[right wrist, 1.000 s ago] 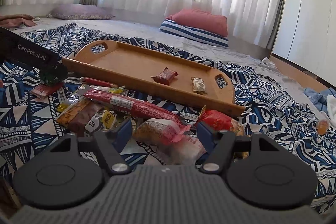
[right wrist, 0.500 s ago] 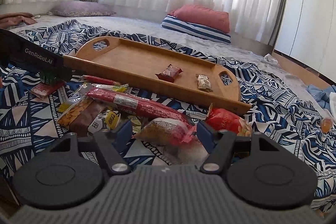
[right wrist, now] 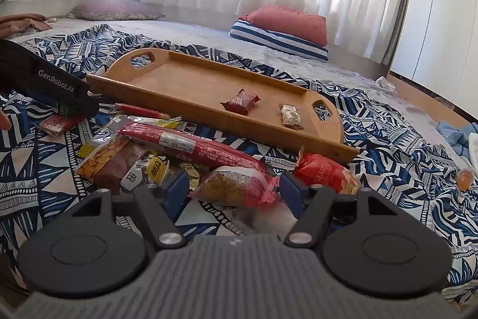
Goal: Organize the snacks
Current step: 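Grasp the green packet with the left tool while the right tool grasps a clear pink-wrapped snack, then carry the green packet onto the tray with the left tool while the right tool carries its snack there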
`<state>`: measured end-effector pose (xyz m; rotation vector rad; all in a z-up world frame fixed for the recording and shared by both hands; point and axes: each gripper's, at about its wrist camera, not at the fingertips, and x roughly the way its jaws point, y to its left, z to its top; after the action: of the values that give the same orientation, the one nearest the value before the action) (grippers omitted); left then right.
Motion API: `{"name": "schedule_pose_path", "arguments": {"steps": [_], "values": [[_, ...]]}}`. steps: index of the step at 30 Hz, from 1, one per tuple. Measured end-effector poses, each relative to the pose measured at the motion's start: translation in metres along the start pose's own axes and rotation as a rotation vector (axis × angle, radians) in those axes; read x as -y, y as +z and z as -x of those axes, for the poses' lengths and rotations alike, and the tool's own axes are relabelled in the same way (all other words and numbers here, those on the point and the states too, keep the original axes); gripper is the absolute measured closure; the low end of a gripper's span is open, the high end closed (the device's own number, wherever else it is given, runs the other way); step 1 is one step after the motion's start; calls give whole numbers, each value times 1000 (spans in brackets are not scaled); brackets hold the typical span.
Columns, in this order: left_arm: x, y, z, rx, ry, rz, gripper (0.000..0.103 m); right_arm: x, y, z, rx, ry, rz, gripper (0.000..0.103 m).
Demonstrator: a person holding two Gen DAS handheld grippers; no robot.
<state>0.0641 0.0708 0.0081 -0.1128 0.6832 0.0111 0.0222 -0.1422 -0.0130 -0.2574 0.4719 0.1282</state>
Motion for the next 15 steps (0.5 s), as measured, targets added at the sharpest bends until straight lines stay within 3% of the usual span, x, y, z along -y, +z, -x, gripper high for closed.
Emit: {"name": "schedule_pose_path", "arguments": {"steps": [9, 15], "values": [[5, 1, 13, 35, 33, -52, 56, -8, 3, 1, 5, -32, 67, 46], [11, 6, 26, 70, 24, -83, 56, -3, 4, 6, 7, -20, 57, 48]]}}
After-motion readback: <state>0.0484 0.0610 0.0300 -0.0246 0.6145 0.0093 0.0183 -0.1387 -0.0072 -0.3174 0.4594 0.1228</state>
